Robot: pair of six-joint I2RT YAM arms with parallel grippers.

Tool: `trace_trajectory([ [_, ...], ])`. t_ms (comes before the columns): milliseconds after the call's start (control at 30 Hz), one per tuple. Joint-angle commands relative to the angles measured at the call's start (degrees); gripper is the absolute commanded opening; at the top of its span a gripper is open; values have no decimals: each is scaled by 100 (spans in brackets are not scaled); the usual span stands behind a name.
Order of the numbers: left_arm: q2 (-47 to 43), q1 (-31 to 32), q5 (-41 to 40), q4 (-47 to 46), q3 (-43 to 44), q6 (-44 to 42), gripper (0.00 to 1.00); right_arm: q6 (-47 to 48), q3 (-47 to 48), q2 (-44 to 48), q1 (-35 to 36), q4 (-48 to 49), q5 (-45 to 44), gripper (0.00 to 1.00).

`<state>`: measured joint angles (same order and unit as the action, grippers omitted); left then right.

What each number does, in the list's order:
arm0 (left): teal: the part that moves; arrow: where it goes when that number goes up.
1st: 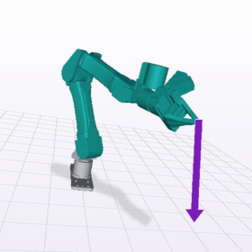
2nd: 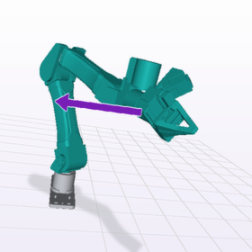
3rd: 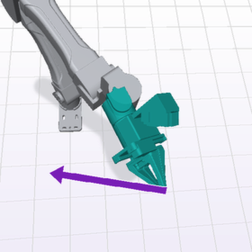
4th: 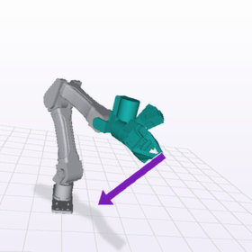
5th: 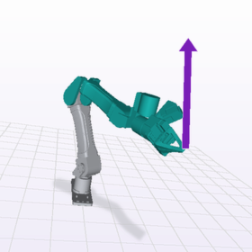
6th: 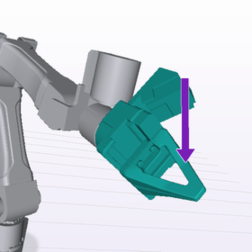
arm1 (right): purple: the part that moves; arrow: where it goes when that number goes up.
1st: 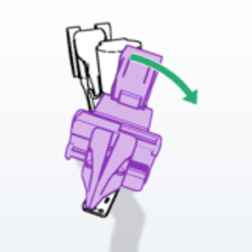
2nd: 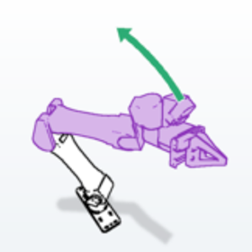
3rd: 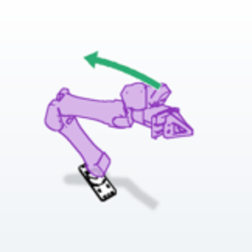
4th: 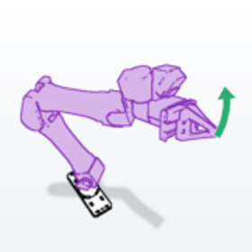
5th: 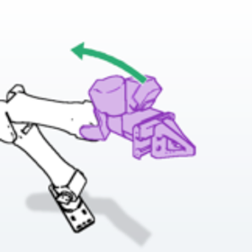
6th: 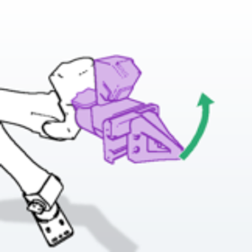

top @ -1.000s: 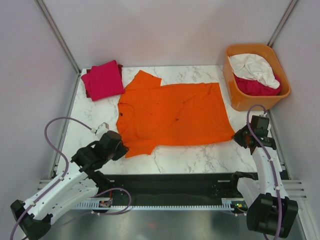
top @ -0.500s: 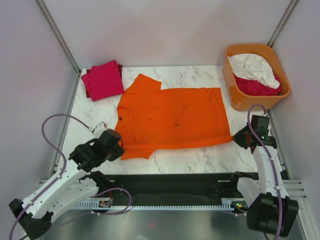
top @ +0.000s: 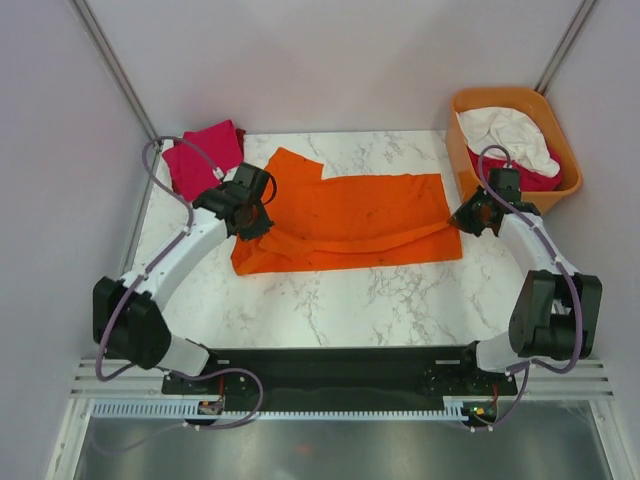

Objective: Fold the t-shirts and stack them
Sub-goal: Fold the tshirt

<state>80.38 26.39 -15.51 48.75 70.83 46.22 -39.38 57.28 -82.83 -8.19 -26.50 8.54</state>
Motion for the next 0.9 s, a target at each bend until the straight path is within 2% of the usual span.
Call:
trace_trajectory([
  [0, 591, -318, 390, -419, 457, -798, 4, -18, 468, -443, 185, 347, -194, 0],
  [167, 1672, -538, 487, -446, 1177, -1070, 2, 53, 732, -1094, 221, 462, -361, 0],
  [400, 2525, -705, 365, -445, 1899, -1334, 2, -17, 899, -1525, 212, 611, -624, 0],
  [467, 2780, -985, 451, -428, 2206, -1422, 7, -44, 1083, -1797, 212, 594, -660, 0],
  [500, 3156, -1100, 670, -393, 2373, -1449, 9, -96, 1145, -1885, 229, 602, -686, 5],
  [533, 3359, -1275, 698, -288, 2722, -1484, 28, -114, 1241, -1973, 273, 594, -747, 21],
  [567, 3614, -1355, 777, -218, 2943, -1545, 49, -123, 1486, -2139, 369, 472, -809, 71],
  [600, 4051, -1417, 864, -95, 3172, -1589, 69, -114, 1636, -2202, 440, 357, -966, 98],
  [633, 4256, -1470, 717, 298, 3644, -1485, 87, -97, 1759, -2246, 510, 261, -1237, 98],
  [700, 4381, -1663, 758, 460, 3859, -1396, 100, -53, 1997, -2186, 730, 137, -1485, 98],
  [833, 3856, -1866, 734, 460, 3877, -1396, 100, 175, 2314, -1694, 1274, -74, -2363, 98],
  [867, 3671, -1857, 672, 460, 3834, -1405, 100, 332, 2367, -1449, 1606, -48, -2626, 98],
])
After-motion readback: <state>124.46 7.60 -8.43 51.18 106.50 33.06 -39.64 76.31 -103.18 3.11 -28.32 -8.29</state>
